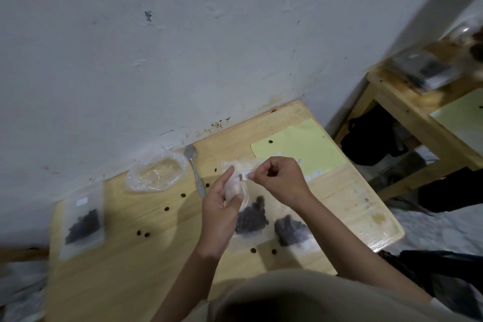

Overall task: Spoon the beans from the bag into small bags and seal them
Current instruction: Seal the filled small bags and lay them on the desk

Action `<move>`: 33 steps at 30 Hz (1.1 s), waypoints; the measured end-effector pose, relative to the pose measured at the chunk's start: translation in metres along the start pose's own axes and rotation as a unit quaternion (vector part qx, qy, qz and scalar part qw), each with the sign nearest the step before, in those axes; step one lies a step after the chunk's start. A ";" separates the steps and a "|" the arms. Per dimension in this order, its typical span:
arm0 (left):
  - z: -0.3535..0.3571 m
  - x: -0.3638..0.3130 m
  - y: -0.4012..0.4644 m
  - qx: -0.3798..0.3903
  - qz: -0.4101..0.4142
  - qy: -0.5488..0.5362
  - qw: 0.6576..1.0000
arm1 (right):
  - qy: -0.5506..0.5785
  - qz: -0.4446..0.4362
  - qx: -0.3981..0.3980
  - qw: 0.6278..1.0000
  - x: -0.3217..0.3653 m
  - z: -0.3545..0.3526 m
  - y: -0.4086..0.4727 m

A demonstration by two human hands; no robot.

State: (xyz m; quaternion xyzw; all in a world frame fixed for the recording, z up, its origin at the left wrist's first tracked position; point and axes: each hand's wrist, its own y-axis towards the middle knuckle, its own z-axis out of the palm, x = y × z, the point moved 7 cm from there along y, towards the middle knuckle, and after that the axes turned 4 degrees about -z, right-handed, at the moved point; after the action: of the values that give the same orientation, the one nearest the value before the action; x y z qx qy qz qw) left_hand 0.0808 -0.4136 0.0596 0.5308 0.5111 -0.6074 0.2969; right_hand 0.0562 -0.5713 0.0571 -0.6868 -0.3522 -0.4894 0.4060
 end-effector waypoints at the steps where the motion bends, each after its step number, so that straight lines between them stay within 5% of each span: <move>1: -0.001 -0.002 -0.002 -0.001 0.006 -0.003 1.000 | -0.010 0.005 0.000 1.000 0.000 0.003 -0.001; 22: -0.131 -0.002 -0.043 -0.109 -0.027 -0.210 0.971 | -0.094 -0.095 -0.091 0.987 0.042 0.097 -0.077; 29: -0.238 0.002 -0.046 -0.147 -0.032 -0.289 0.945 | -0.011 -0.106 0.094 0.990 0.036 0.209 -0.105; 33: -0.296 0.022 -0.045 -0.179 -0.015 -0.077 0.981 | -0.024 -0.074 0.133 0.988 0.025 0.271 -0.110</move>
State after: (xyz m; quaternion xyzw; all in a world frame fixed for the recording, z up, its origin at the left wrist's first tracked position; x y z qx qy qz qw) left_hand 0.1354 -0.1187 0.0783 0.4127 0.5950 -0.5494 0.4169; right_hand 0.0710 -0.2778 0.0525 -0.6106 -0.4736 -0.4498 0.4478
